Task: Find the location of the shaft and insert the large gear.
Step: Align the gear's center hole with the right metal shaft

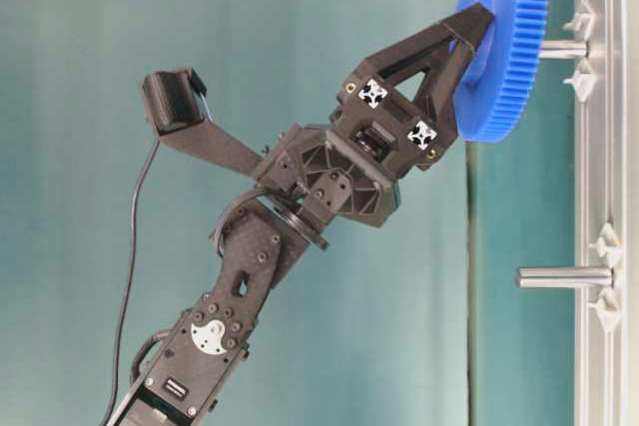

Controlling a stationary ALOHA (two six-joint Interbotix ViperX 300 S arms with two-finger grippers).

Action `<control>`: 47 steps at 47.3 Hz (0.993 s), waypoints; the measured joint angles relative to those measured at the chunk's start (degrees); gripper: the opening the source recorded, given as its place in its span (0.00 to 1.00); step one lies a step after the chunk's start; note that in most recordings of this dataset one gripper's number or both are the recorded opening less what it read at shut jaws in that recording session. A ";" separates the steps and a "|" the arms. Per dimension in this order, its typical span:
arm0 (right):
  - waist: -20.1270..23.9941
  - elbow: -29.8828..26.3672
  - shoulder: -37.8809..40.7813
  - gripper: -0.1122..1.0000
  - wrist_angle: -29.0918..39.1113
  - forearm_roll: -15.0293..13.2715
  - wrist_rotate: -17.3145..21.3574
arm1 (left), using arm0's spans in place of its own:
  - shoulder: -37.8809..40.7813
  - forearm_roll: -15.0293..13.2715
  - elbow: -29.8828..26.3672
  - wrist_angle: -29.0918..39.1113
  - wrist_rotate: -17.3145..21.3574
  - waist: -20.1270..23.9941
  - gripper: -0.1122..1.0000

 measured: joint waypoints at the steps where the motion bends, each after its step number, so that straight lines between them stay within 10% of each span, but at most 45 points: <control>1: -0.09 0.00 0.00 0.11 0.00 0.00 0.00 | -0.26 0.00 0.09 0.00 -0.18 0.00 0.74; 47: -0.09 0.26 0.00 0.11 -0.09 0.00 0.00 | 0.00 0.00 -0.97 -0.09 -2.46 -0.97 0.80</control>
